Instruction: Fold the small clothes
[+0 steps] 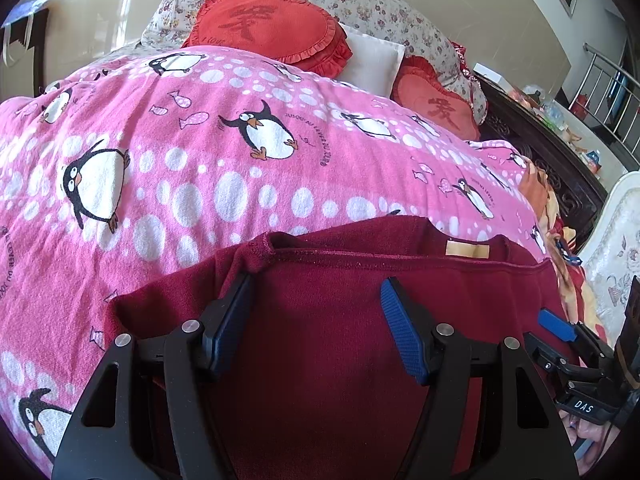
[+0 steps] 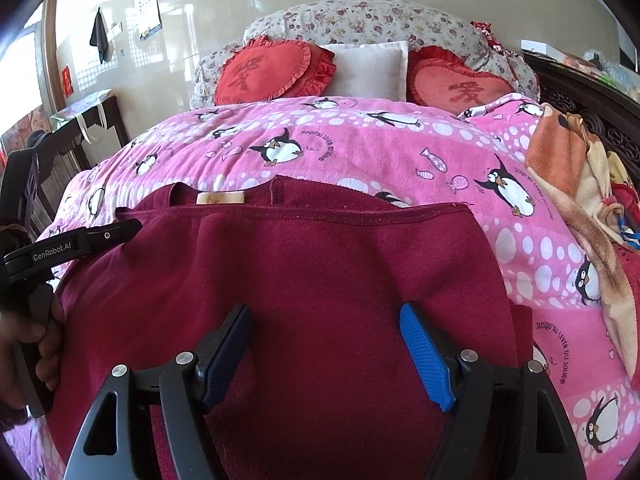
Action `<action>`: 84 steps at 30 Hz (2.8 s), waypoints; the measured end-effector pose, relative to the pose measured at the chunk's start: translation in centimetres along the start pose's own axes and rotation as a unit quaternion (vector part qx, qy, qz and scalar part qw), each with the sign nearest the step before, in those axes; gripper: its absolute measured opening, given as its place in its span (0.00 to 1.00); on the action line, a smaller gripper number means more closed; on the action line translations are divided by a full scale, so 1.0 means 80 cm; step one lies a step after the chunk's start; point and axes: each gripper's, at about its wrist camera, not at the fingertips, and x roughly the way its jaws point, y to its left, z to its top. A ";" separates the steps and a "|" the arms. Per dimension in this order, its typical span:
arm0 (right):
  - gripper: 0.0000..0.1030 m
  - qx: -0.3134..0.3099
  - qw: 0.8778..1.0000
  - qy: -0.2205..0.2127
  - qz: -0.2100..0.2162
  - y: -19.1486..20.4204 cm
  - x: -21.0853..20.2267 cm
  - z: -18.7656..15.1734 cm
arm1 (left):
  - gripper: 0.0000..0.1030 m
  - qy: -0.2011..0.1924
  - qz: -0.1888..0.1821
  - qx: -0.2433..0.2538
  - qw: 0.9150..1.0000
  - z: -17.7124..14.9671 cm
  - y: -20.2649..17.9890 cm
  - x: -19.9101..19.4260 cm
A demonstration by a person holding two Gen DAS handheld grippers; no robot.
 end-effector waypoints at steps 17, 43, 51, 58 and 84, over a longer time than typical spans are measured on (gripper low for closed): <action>0.74 0.003 1.000 0.005 0.005 -0.002 0.006 0.000 | 0.67 -0.010 -0.088 -0.028 0.996 0.015 0.025 -0.123; 0.74 0.007 1.000 -0.001 0.014 -0.004 0.002 -0.001 | 0.78 -0.024 -0.159 -0.241 0.957 -0.150 0.043 -0.168; 0.74 -0.001 1.000 0.009 0.001 0.000 0.004 0.001 | 0.28 -0.020 -0.071 -0.224 0.972 -0.164 0.073 -0.155; 0.66 0.008 0.998 0.009 0.054 0.063 -0.059 0.085 | 0.21 -0.047 -0.014 -0.163 0.985 -0.168 0.051 -0.166; 0.52 -0.039 0.922 0.360 0.134 0.254 0.114 0.181 | 0.16 -0.129 0.058 0.143 0.980 -0.148 -0.094 -0.197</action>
